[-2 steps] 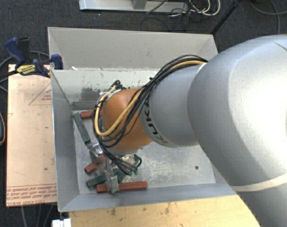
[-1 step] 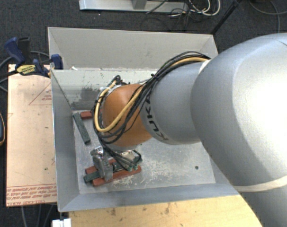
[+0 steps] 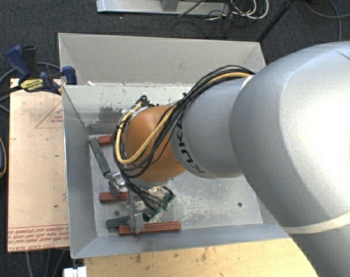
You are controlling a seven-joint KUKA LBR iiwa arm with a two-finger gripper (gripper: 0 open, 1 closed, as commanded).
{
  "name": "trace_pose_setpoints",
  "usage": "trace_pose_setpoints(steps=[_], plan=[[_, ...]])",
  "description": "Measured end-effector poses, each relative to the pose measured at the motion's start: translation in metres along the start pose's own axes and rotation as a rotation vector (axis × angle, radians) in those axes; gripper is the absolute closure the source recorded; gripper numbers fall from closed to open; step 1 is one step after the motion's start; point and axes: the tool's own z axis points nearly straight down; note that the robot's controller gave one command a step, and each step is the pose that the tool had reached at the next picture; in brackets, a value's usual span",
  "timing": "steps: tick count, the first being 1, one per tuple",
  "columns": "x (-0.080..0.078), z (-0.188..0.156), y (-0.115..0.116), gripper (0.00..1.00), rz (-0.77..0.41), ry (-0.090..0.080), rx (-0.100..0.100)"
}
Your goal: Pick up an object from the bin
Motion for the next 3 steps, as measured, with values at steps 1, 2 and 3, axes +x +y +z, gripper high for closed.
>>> trace_pose_setpoints(steps=[1, 2, 3], plan=[[0.002, -0.002, 0.0, 1.0, -0.001, 0.014, 0.001], [-0.016, -0.079, 0.016, 1.0, -0.164, -0.004, 0.0], [-0.014, -0.075, 0.015, 0.0, -0.162, 0.004, 0.0]])
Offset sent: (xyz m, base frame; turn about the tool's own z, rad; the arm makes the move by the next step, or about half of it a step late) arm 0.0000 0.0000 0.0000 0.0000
